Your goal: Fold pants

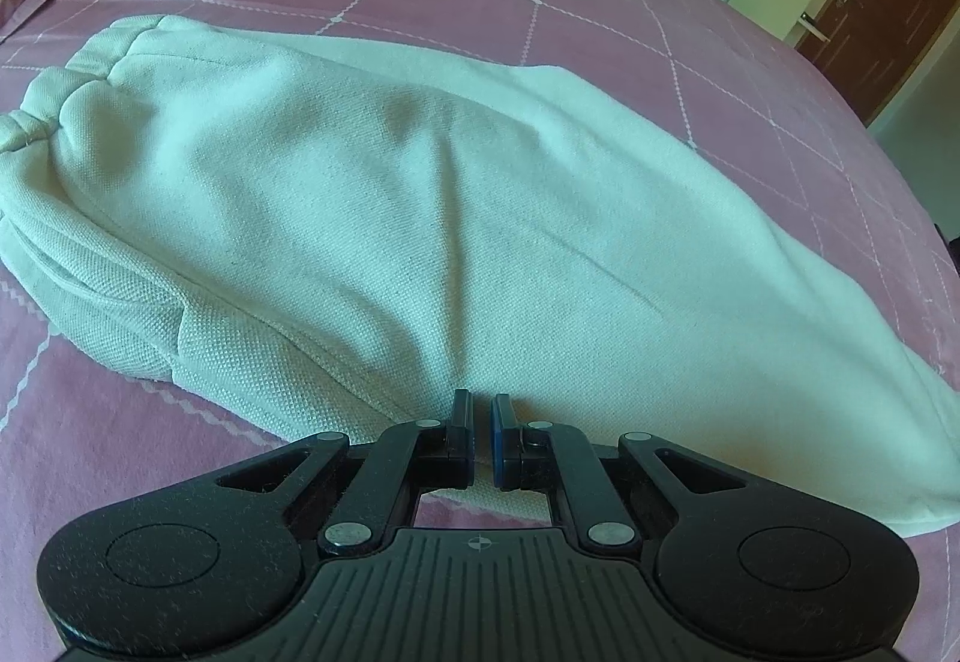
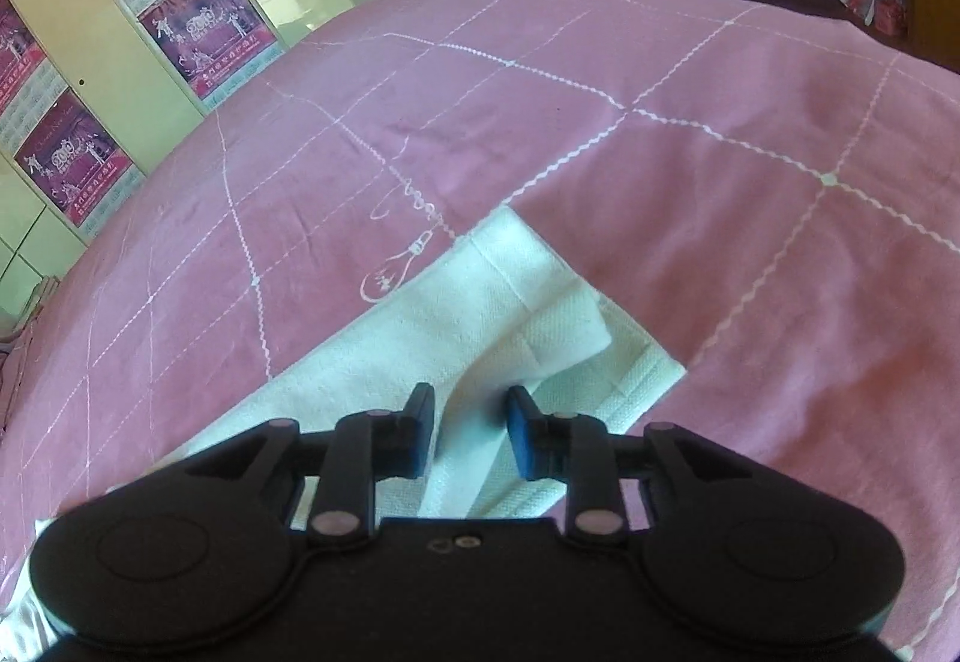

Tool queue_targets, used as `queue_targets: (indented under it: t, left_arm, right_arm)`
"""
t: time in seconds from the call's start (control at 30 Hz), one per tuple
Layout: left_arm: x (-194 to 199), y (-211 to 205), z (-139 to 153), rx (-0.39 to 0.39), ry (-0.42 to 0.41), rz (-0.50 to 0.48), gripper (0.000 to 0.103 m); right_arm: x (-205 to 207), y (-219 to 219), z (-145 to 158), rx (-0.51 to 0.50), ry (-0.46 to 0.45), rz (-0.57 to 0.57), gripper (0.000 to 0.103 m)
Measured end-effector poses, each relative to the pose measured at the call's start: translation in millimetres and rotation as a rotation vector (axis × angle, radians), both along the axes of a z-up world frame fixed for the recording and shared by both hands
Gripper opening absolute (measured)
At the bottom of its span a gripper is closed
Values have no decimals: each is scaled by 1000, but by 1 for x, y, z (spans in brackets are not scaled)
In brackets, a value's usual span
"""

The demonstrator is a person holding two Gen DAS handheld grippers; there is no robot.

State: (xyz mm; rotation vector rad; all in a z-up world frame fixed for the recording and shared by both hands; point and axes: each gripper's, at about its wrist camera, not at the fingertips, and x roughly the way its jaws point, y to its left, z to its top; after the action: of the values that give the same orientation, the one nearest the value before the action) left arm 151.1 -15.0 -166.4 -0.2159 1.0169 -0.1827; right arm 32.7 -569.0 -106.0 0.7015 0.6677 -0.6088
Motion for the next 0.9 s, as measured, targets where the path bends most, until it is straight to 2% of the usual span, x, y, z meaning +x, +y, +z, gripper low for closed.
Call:
queue_targets:
  t: [0.07,0.13,0.23,0.27,0.3,0.4,0.47,0.53,0.6,0.63,0.67,0.8,0.9]
  left_arm:
    - [0,0,0,1,0,1,6]
    - [1,0,0,5,-1,-2,6]
    - [1,-1,0,4,-1,-2,6]
    - [1,-1,0,4,-4,-3,6]
    - [0,-1,0,5,-8,-2,6]
    - [-3,-3,0,17,-22,-3,6]
    - [-5,-5,1,28,-29,-4,6]
    - [-6,-5,2,27,-37,3,6]
    - [-7,-6,2,23,-37,13,6]
    - [-7,-6,2,26,-38,14,6]
    - [-7,-6,2,30,-41,11,6]
    - [-8,-6,2,44,-51,-9,6]
    - [-9,-7,3,49,-48,-9,6]
  right_arm:
    - [4,-1,-7,16,28,-2,26]
    - [2,-1,-8,13,18,-11,22]
    - [4,1,-7,-19,37,15,12]
    - [4,1,-4,-33,33,19,5]
    - [5,2,0,-43,14,23,5]
    - [22,11,32,-100,-90,49,5]
    - [37,23,75,-148,-244,69,5]
    - [49,43,125,-247,-393,117,4]
    - [51,54,151,-319,-458,138,4]
    - [50,52,150,-324,-446,129,4]
    - [47,45,138,-322,-396,99,4]
    - [18,10,48,-226,-102,-30,4]
    - [-5,9,4,-192,20,-41,5]
